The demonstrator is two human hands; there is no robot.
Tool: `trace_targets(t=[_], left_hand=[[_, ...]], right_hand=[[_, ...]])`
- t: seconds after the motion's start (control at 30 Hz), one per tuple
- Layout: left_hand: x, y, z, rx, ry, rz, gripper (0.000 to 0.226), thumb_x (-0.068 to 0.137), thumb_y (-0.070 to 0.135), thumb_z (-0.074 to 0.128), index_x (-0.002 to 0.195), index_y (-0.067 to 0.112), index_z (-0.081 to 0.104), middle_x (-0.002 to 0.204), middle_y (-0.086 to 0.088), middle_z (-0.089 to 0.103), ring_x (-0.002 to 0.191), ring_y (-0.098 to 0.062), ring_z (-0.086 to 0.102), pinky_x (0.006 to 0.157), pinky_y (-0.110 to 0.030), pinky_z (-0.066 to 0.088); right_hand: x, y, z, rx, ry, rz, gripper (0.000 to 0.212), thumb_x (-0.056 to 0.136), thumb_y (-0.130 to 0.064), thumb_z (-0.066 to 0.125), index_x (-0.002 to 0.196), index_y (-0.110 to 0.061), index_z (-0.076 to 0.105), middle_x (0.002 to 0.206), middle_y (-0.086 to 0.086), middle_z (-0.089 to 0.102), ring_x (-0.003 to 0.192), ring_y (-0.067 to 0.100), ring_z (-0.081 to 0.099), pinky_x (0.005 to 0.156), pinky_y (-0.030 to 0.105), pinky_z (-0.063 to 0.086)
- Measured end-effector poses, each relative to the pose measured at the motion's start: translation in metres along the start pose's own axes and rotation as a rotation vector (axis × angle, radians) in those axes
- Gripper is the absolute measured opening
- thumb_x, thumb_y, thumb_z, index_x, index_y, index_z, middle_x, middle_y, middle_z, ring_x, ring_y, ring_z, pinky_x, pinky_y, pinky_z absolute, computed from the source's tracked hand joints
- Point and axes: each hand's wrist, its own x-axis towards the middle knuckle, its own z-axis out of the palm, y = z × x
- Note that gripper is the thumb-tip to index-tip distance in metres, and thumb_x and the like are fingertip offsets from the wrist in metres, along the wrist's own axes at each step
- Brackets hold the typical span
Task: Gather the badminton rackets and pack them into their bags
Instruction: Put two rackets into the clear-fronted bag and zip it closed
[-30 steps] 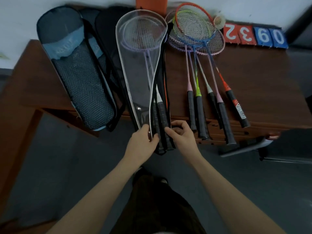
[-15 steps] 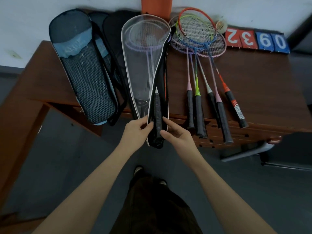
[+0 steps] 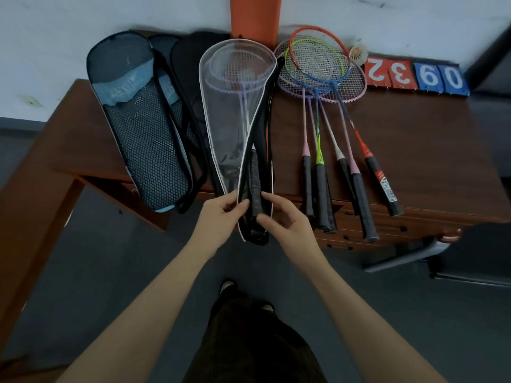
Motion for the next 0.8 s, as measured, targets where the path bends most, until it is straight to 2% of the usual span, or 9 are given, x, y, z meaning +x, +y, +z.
trace_targets(t=[0.07,0.17,0.27,0.4,0.5,0.57,0.67,0.73,0.8], left_hand=[[0.004,0.002,0.000,-0.005,-0.004,0.013,0.024,0.092,0.014,0.056,0.104,0.032,0.066,0.094,0.004,0.072,0.091,-0.011,0.067,0.082,-0.037,0.055],[0.006,0.006,0.002,0.000,0.015,0.020,0.023,0.092,0.014,0.056,0.105,0.030,0.066,0.093,0.006,0.072,0.090,-0.011,0.067,0.083,-0.039,0.055],[0.005,0.011,0.002,-0.035,0.042,0.021,0.023,0.092,0.013,0.055,0.103,0.030,0.066,0.092,0.002,0.072,0.088,-0.013,0.068,0.079,-0.035,0.055],[0.007,0.017,0.000,0.012,0.055,0.059,0.020,0.092,0.013,0.055,0.102,0.022,0.070,0.087,-0.007,0.072,0.081,-0.018,0.068,0.074,-0.037,0.056],[0.008,0.016,-0.003,0.075,0.059,0.075,0.022,0.092,0.015,0.055,0.109,0.015,0.069,0.092,-0.002,0.072,0.090,-0.016,0.067,0.085,-0.041,0.053],[0.007,0.016,-0.002,0.082,0.039,0.067,0.022,0.092,0.020,0.055,0.109,0.017,0.069,0.092,-0.002,0.072,0.090,-0.016,0.067,0.086,-0.042,0.053],[0.007,0.015,0.000,0.209,0.033,0.111,0.020,0.088,0.037,0.053,0.092,0.023,0.067,0.086,-0.015,0.069,0.083,-0.028,0.065,0.079,-0.047,0.053],[0.006,0.011,0.001,0.322,0.068,0.145,0.018,0.088,0.036,0.053,0.086,0.020,0.062,0.077,-0.015,0.066,0.073,-0.025,0.062,0.072,-0.041,0.052],[0.002,0.007,0.005,0.443,0.107,0.205,0.014,0.090,0.025,0.056,0.099,0.022,0.067,0.060,0.002,0.058,0.060,-0.008,0.055,0.062,-0.023,0.048]], right_hand=[[-0.003,0.001,-0.007,-0.103,-0.099,-0.036,0.070,0.079,-0.019,0.073,0.139,-0.031,0.038,0.117,-0.007,0.049,0.102,0.002,0.053,0.092,0.017,0.043],[0.001,0.002,-0.013,-0.306,-0.096,-0.149,0.077,0.078,-0.017,0.074,0.141,-0.029,0.032,0.111,-0.012,0.046,0.101,-0.001,0.049,0.093,0.012,0.038],[0.005,0.000,-0.009,-0.349,0.010,-0.228,0.070,0.078,-0.017,0.073,0.139,-0.026,0.038,0.104,-0.013,0.049,0.096,-0.003,0.049,0.091,0.013,0.040],[0.009,-0.007,-0.007,-0.203,0.056,-0.209,0.063,0.079,-0.016,0.073,0.134,-0.027,0.044,0.110,-0.001,0.056,0.105,0.009,0.056,0.094,0.032,0.048],[0.008,-0.014,-0.015,-0.168,-0.107,-0.153,0.062,0.082,-0.023,0.069,0.138,-0.025,0.042,0.099,-0.006,0.053,0.092,0.003,0.056,0.087,0.020,0.046],[0.009,-0.016,-0.016,-0.075,-0.065,-0.120,0.051,0.085,-0.022,0.066,0.133,-0.022,0.050,0.091,-0.009,0.054,0.083,0.000,0.056,0.080,0.017,0.045],[0.014,-0.014,-0.009,-0.013,0.031,-0.080,0.040,0.081,-0.019,0.071,0.120,-0.023,0.060,0.093,0.002,0.066,0.085,0.013,0.063,0.078,0.025,0.052],[0.016,-0.009,-0.004,-0.025,0.037,-0.052,0.043,0.078,-0.014,0.074,0.116,-0.022,0.058,0.083,0.002,0.062,0.075,0.012,0.060,0.072,0.023,0.052],[0.017,-0.003,0.000,-0.045,0.077,0.005,0.052,0.073,-0.008,0.076,0.116,-0.022,0.051,0.079,0.004,0.059,0.068,0.010,0.059,0.066,0.021,0.050]])
